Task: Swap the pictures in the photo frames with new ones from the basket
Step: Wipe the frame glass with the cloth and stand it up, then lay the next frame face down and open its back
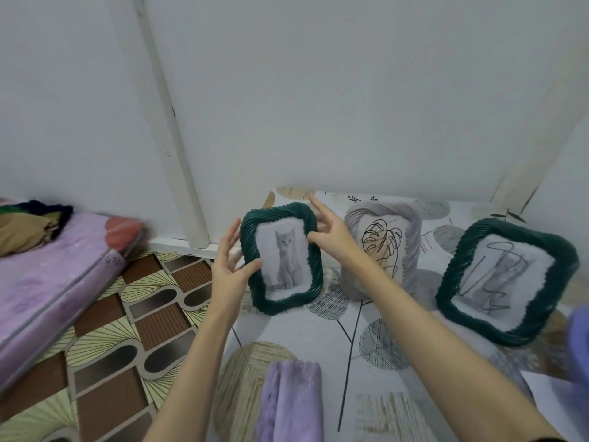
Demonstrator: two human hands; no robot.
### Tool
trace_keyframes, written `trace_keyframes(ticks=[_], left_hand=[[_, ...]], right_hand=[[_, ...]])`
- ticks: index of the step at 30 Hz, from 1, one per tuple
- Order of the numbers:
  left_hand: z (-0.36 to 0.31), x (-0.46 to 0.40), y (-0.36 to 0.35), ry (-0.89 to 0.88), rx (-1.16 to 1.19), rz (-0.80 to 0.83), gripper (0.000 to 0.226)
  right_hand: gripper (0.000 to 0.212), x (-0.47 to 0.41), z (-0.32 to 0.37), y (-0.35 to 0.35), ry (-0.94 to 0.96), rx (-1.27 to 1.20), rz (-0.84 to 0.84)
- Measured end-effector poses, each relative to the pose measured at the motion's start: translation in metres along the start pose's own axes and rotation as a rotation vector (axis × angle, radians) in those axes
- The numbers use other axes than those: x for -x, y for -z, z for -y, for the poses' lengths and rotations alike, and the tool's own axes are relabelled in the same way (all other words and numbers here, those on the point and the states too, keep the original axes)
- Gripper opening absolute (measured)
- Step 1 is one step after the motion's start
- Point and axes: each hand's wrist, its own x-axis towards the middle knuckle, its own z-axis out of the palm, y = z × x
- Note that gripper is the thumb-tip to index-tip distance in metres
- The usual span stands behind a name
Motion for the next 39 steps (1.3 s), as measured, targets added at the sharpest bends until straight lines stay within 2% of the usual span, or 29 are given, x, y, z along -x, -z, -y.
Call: trace_keyframes(ticks=[2,4,6,8,11,14,17,21,25,31,35,37,39], left_hand=[[-0.008,0.005,-0.006,-0.123,-0.210,-0.106,0.066],[-0.013,0.009,-0.020,-0.325,-0.381,-0.169,0.054],[-0.015,0.013,-0.043,-0.487,-0.448,-0.150,0.047],[-0.011,0.014,-0.070,-0.526,-0.461,-0.053,0.044],[0.002,0.016,-0.108,-0.391,-0.430,0.112,0.043],[0.019,0.016,-0.133,-0.205,-0.407,0.187,0.053],[0.029,0.013,-0.144,-0.018,-0.364,0.246,0.071],[0.032,0.012,-0.145,0.197,-0.281,0.300,0.086],[0.025,0.018,-0.136,0.282,-0.208,0.261,0.086],[0.005,0.063,-0.114,0.349,-0.008,0.417,0.086],[-0.007,0.100,-0.105,0.361,0.076,0.453,0.084],[-0.013,0.118,-0.104,0.312,0.066,0.452,0.080],[-0.019,0.135,-0.106,0.258,0.025,0.436,0.078]], right_hand=[[0.072,0.019,0.004,0.005,0.083,0.078,-0.047],[0.067,0.042,0.005,0.016,0.171,0.152,-0.135],[0.064,0.063,0.002,0.034,0.254,0.212,-0.250],[0.061,0.080,-0.003,0.055,0.275,0.227,-0.395],[0.056,0.097,-0.012,0.081,0.221,0.252,-0.582],[0.061,0.103,-0.024,0.095,0.127,0.311,-0.638],[0.073,0.102,-0.036,0.102,0.002,0.300,-0.576],[0.079,0.102,-0.045,0.102,-0.113,0.123,-0.424],[0.080,0.115,-0.040,0.104,-0.137,0.054,-0.406],[0.078,0.163,-0.020,0.103,-0.153,0.124,-0.406],[0.075,0.206,-0.006,0.098,-0.195,0.203,-0.365],[0.073,0.229,0.000,0.088,-0.120,0.357,-0.383],[0.064,0.249,0.012,0.073,0.033,0.465,-0.373]])
